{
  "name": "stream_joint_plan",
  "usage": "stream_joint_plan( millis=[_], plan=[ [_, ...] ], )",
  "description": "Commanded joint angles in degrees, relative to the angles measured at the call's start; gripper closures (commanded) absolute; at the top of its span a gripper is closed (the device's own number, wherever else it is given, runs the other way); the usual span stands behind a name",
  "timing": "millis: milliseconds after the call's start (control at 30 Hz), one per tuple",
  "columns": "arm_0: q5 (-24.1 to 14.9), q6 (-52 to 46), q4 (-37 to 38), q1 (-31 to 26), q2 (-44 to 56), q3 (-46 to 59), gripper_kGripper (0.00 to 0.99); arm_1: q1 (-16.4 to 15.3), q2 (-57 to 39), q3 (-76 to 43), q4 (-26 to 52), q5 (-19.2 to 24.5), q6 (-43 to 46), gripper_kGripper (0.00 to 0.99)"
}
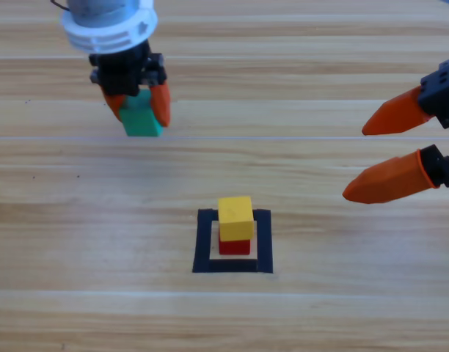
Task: Stack the blocks in the rectangular block: red at the bottom, yellow in the middle, green on top
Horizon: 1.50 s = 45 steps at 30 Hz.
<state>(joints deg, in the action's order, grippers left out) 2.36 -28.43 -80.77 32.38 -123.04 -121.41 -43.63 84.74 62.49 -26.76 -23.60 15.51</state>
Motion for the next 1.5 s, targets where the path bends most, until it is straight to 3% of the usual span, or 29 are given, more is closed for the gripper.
stream_joint_plan(
  millis=[33,567,967,1500],
  plan=[
    [0.80,-4.80,-0.35,8.14,-0.62,0.91,0.990,1.00,0.34,-2.11,0.30,-0.48,0.23,0.000],
    [0.27,-20.09,-0.35,13.85,-2.29,1.79,0.990,1.00,-0.01,-2.38,0.30,-0.48,0.31,0.000],
    [-1.05,-22.90,-0.35,17.63,-6.95,-2.16,0.990,1.00,-0.45,-2.82,0.39,-0.48,0.31,0.000],
    [-3.77,-23.34,-0.35,17.98,-9.06,-4.01,0.990,1.00,-0.80,-3.61,0.48,-0.22,0.75,0.000]
  ],
)
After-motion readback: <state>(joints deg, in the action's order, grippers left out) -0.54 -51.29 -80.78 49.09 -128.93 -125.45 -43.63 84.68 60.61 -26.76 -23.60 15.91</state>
